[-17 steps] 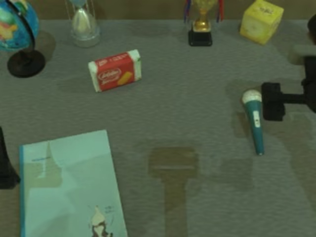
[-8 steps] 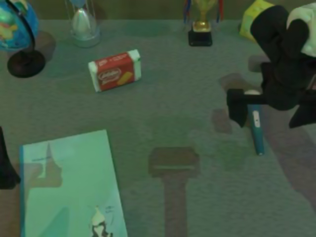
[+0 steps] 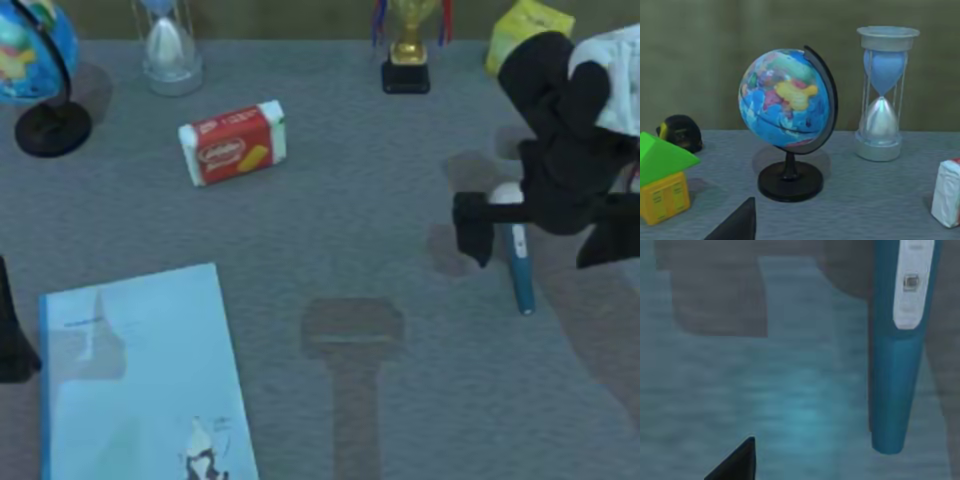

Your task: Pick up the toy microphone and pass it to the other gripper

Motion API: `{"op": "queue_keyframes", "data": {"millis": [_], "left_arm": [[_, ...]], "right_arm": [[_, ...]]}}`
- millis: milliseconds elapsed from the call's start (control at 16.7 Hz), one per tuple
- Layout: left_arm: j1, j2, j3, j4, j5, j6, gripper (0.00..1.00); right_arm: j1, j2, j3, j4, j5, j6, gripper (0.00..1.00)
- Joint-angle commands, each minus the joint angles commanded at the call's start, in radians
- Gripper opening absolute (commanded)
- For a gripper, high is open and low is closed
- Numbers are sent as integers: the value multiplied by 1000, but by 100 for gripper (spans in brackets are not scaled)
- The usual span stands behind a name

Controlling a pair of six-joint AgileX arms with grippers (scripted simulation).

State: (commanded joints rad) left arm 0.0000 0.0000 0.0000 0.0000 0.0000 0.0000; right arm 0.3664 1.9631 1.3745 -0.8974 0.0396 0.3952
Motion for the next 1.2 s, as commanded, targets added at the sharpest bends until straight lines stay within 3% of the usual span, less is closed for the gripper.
{"op": "queue_keyframes", "data": {"millis": [360,660,1200], "left_arm": [[0,0,0,0,0,0,100],[0,0,0,0,0,0,100],[0,0,0,0,0,0,100]], "right_arm": [[-4,137,-103,248,1,-2,100],[-4,151,-112,267,1,-2,100],[-4,151,-112,267,1,-2,32]]}}
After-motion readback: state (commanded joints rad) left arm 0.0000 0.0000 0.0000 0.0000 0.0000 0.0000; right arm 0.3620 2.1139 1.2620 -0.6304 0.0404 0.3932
